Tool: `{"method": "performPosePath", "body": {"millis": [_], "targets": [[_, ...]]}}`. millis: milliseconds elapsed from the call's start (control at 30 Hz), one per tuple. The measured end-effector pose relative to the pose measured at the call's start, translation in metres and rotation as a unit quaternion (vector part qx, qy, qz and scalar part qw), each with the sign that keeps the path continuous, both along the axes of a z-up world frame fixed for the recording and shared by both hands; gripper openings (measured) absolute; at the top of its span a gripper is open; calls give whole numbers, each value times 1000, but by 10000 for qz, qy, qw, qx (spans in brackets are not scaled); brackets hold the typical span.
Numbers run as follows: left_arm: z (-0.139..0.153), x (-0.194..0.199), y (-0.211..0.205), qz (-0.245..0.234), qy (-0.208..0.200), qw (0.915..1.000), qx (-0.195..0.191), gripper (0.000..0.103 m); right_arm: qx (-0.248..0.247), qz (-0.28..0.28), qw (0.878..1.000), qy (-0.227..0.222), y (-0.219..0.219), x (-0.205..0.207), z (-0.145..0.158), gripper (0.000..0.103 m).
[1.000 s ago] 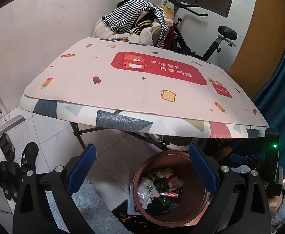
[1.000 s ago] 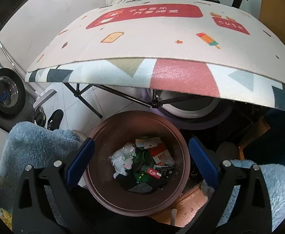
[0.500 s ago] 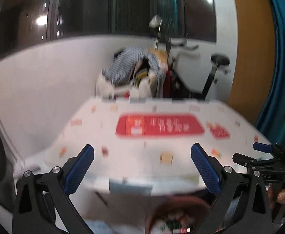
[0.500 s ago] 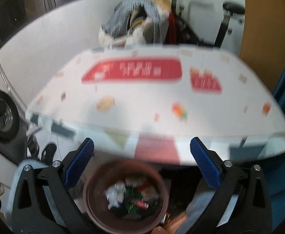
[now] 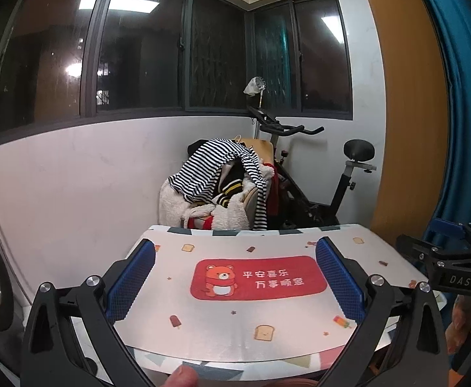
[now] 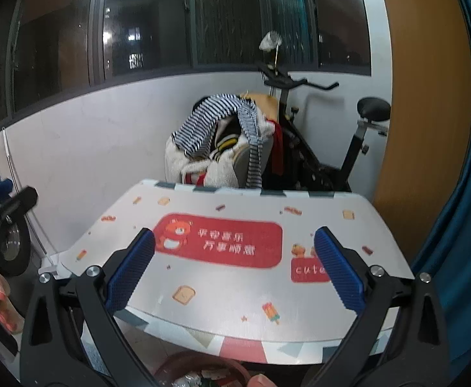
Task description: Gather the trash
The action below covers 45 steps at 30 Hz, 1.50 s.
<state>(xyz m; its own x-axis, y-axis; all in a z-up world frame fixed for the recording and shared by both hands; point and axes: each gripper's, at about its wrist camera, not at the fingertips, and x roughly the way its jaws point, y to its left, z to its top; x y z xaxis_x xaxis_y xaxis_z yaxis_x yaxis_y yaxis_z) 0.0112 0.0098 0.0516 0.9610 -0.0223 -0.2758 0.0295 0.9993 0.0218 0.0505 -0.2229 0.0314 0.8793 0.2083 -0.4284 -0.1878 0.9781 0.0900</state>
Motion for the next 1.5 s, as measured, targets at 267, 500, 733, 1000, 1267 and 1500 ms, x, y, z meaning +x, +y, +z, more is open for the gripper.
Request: {"method": "performPosePath", "body": {"millis": [267, 500, 733, 1000, 1267, 1500], "targets": [[6, -3, 2, -96, -23, 9999, -39, 97, 143, -13, 9999, -8, -1, -8, 10, 97], [11, -7, 13, 31, 129, 9989, -454, 97, 189, -152, 9997, 63, -2, -20, 7, 97], [8, -11, 9, 56, 193, 9996, -196, 97, 75, -209, 9997, -34, -1, -26, 13, 97], [12, -16, 9, 48, 154, 9998, -153, 97, 64, -216, 9997, -93, -1, -28, 17, 97], [14, -16, 8, 56, 155, 9998, -132, 97, 64, -186, 9997, -108, 0, -29, 18, 97], [14, -16, 7, 65, 156, 9998, -110, 97, 81, -208, 9997, -103, 0, -28, 19, 97]]}}
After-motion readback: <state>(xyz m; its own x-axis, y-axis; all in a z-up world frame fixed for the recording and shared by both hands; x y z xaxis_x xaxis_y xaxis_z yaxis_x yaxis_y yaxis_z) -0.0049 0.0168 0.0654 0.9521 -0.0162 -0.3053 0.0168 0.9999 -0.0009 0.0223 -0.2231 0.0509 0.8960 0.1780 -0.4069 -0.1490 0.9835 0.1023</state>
